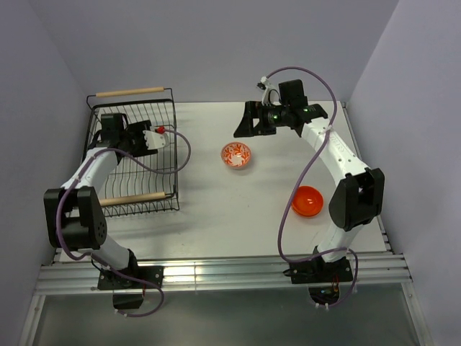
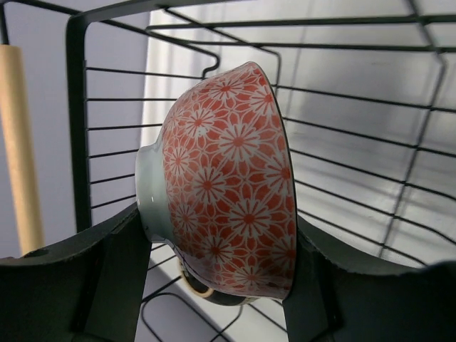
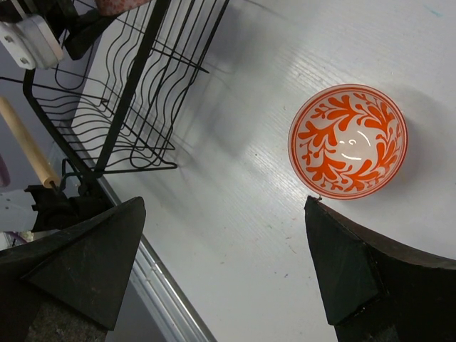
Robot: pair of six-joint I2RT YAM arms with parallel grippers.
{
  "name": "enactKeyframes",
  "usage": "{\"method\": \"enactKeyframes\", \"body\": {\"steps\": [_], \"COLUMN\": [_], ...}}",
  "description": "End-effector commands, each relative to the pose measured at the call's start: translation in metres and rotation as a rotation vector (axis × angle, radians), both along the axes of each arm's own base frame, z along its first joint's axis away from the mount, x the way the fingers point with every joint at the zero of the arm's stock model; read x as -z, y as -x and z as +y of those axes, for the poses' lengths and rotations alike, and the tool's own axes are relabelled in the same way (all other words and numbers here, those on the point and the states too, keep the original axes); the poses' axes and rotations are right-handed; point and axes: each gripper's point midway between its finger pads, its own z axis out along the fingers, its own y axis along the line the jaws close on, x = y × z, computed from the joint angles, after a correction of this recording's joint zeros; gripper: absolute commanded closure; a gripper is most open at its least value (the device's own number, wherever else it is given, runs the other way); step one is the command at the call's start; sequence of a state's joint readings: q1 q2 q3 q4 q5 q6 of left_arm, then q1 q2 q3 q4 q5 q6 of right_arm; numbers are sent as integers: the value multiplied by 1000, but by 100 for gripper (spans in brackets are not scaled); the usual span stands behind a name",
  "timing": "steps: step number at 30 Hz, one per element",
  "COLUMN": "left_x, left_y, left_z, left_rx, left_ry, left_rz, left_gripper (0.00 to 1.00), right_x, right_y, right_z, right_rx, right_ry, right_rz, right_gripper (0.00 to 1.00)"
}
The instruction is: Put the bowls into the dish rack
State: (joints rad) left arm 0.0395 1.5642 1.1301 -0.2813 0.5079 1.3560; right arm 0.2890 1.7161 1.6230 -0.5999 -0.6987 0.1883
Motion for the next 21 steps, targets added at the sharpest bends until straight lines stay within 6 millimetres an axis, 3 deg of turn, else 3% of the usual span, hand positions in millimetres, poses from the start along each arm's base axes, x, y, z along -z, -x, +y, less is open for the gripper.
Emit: {"method": "enactKeyframes", "body": {"steps": [1, 21], "left_x": [-49, -14], "left_y": [-37, -79], "left_z": [5, 9], "left_rx": [18, 42], "left_ry": [-51, -169], "left_rz": [-203, -216], "left_gripper": [100, 100], "right_x": [-4, 4], "right_y": [-8, -11], "right_z": [-2, 0], "right_rx": [3, 2], "right_ry": [5, 12], "right_rz": [-25, 8], "right_gripper": [0, 0]}}
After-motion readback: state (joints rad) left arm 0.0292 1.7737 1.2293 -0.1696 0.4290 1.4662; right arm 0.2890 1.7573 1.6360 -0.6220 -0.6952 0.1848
